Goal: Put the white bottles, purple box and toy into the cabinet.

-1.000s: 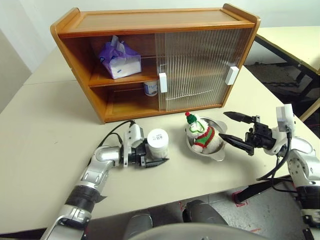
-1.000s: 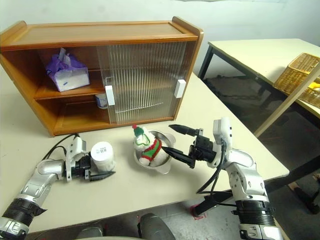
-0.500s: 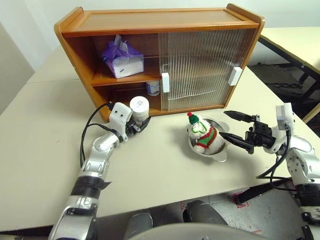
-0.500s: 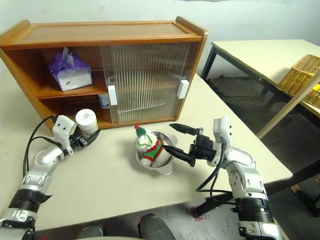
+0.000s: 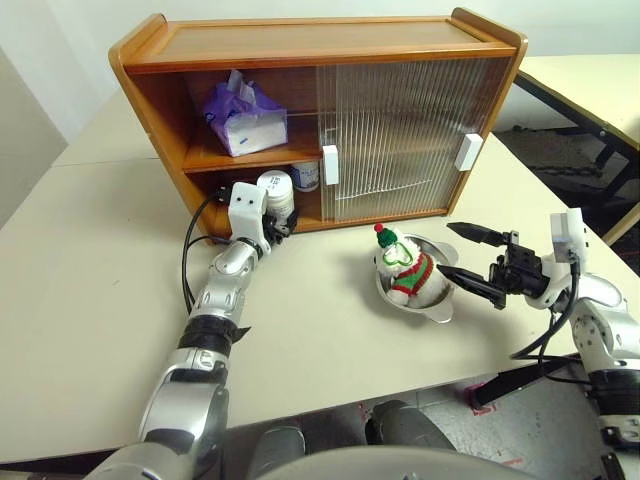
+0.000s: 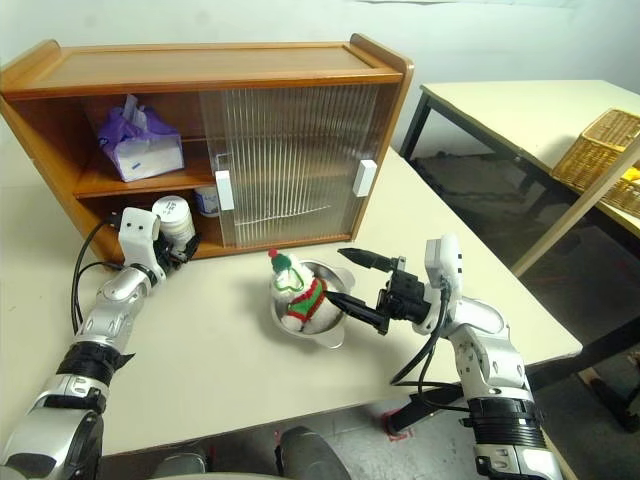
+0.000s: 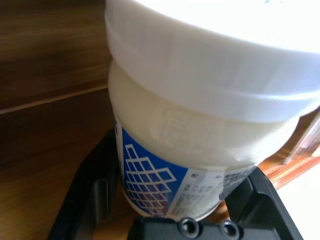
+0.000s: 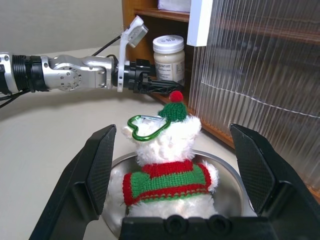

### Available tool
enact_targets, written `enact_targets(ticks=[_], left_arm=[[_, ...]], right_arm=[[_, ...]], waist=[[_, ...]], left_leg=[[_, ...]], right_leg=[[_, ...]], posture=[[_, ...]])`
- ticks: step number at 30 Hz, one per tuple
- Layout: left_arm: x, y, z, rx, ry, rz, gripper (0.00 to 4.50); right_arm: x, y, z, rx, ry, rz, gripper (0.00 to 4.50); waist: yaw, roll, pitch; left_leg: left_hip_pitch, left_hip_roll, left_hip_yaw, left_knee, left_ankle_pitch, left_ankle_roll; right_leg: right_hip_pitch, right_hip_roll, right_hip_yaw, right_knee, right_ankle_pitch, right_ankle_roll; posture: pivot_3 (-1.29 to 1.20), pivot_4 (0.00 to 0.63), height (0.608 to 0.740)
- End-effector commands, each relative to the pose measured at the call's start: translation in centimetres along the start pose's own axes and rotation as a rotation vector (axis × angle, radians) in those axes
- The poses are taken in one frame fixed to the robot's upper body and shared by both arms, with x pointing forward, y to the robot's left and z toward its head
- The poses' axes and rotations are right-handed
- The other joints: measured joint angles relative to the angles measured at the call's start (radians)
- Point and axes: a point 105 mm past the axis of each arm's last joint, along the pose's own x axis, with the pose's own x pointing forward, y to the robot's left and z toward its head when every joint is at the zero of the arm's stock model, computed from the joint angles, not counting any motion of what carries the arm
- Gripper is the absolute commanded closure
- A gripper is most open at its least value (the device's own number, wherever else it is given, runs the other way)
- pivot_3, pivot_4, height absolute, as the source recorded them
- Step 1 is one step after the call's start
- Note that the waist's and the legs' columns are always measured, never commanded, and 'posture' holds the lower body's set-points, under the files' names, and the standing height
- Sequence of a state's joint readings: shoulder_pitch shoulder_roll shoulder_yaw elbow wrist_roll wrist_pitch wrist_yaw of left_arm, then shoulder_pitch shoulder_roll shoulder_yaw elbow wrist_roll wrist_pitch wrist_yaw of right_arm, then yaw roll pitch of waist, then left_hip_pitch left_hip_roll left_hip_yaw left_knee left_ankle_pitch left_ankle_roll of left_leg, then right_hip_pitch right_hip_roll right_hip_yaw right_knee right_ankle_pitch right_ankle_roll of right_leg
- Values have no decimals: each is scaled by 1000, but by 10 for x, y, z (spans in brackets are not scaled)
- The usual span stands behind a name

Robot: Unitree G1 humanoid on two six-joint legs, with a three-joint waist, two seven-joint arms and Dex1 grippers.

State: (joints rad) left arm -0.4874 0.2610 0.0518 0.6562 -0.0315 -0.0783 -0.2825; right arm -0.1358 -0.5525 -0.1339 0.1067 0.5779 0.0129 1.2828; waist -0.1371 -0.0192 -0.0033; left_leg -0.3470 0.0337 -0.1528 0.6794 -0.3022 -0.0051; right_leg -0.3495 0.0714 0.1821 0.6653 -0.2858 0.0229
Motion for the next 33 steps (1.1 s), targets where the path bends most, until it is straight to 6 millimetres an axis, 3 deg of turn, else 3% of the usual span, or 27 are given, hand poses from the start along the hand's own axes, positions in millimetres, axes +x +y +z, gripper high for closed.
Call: enact_targets(ticks=[1,8,11,18,26,30,33], left_arm=[[8,9,5,15,-5,38,1326],[14,18,-1,-4,17,85,1326],[18,23,2,-21,14,108,1326],[23,30,10,-24,9,136,1326],[21,39,1,-45,39,191,1326],[21,38,0,-47,49,193,8],[21,37,-2,-55,57,200,8]], right_arm=[[0,1,3,-15,7,-7,0],[-2,1,2,-12,10,-18,0],[-3,2,1,-8,13,-19,0],[-6,0,0,-8,20,-17,0],[-8,-1,-2,-10,21,-15,0],[-7,-1,-2,-12,18,-12,0],[-6,-1,-2,-13,18,-10,0]], waist=[[-2,0,0],[-5,-1,0],[-6,-2,2],[-20,-4,3],[-25,-4,3],[-27,-4,3],[-29,-4,3]], left_leg=[[0,0,0,0,0,0],[2,-1,0,1,1,2],[5,-2,-1,1,3,5],[6,-3,-1,1,4,5],[2,-3,-1,0,5,3],[2,-3,-1,0,5,3],[2,-3,-1,1,5,3]], right_leg=[[0,0,0,0,0,0],[3,0,1,-1,1,2],[6,0,1,-1,-1,11],[8,0,1,-1,1,11],[6,-1,1,-3,2,6],[6,0,1,-3,2,9],[6,-1,1,-3,0,12]], posture=[[-220,0,740],[-218,0,740],[-214,0,740],[-217,0,740],[-219,0,740],[-219,0,740],[-217,0,740]])
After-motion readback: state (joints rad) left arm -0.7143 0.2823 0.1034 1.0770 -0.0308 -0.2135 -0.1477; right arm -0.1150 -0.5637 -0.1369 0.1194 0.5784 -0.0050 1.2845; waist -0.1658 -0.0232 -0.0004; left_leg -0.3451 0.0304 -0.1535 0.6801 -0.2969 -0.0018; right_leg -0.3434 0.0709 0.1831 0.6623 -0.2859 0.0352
